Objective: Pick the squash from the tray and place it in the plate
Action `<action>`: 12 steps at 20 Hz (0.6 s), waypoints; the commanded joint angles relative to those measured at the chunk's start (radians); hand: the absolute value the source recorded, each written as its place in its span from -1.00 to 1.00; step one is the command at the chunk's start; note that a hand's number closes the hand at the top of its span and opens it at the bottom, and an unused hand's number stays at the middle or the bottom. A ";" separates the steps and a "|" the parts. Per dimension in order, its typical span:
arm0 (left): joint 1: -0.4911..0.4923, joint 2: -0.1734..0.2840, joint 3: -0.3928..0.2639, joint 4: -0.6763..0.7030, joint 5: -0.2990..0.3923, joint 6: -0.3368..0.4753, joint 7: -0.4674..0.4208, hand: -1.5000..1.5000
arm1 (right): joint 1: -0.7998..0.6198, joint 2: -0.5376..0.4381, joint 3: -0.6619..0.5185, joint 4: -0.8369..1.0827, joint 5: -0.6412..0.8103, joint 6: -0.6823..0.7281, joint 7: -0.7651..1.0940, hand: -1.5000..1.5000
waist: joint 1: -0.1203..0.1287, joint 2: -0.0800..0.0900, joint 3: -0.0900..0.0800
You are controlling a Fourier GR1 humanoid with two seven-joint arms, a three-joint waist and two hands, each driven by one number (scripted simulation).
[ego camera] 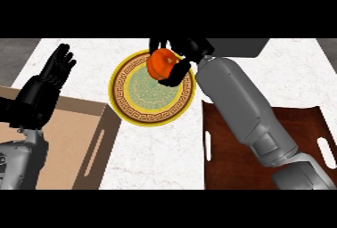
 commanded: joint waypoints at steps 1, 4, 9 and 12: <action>-0.011 -0.026 -0.028 -0.034 -0.010 0.009 0.026 0.00 | -0.072 0.045 0.056 0.136 -0.008 -0.089 0.030 1.00 | 0.026 0.005 0.000; -0.040 0.003 0.002 0.000 0.011 -0.026 0.010 0.00 | -0.076 0.046 0.115 0.196 -0.028 -0.155 0.020 1.00 | 0.031 0.007 0.000; -0.010 -0.039 -0.045 -0.034 -0.008 -0.017 0.001 0.00 | -0.004 0.047 0.260 0.222 -0.096 -0.212 -0.002 1.00 | 0.072 0.014 0.000; -0.064 -0.032 -0.048 0.003 -0.013 -0.027 0.008 0.00 | -0.027 0.047 0.219 0.245 -0.197 -0.220 0.071 -1.00 | 0.095 0.023 0.000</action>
